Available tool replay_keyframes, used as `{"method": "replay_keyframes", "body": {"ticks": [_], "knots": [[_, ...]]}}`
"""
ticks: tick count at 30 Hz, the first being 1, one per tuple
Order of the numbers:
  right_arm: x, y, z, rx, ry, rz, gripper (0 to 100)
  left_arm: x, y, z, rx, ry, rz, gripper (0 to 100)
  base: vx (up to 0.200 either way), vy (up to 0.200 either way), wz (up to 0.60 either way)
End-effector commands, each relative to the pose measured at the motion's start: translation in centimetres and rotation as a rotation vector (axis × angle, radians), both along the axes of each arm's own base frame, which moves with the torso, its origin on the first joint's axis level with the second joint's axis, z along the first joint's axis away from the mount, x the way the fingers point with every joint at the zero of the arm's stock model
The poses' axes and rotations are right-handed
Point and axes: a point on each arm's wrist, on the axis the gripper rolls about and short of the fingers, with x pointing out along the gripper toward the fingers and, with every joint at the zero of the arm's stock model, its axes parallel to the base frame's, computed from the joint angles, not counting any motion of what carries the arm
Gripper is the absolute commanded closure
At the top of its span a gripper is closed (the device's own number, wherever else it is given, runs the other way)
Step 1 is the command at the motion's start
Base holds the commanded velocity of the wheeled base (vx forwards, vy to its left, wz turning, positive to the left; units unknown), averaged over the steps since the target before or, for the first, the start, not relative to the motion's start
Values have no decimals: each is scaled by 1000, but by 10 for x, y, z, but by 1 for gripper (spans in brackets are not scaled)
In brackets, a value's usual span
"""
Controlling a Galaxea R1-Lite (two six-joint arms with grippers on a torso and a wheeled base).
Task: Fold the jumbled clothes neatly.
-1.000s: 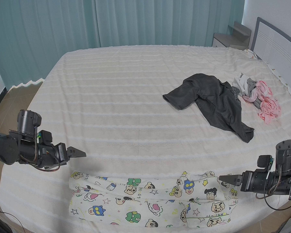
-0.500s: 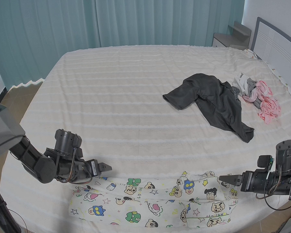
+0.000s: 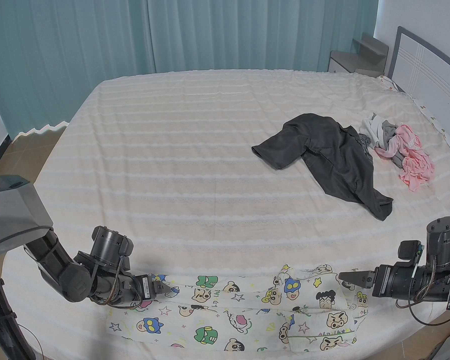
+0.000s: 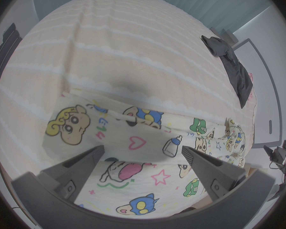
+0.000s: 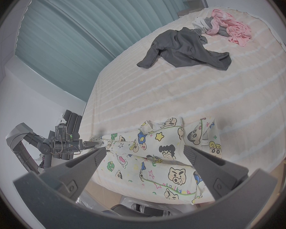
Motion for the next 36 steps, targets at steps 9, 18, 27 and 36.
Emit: {"method": "replay_keyframes", "body": {"ticks": [9, 18, 27, 36], "knots": [[-1, 0, 0, -8, -5, 6, 0, -10, 17, 17, 21, -19, 46, 0, 0, 0, 0], [-1, 0, 0, -10, -6, 5, 0, -17, 57, 71, 17, -141, 64, 0, 0, 0, 0], [-1, 0, 1, -6, -14, 5, 0, -14, 81, 58, 86, -40, 16, 0, 0, 0, 0], [-1, 0, 1, -7, -12, 5, 0, -9, 75, 25, 59, 91, -26, 0, 0, 0, 0]]}}
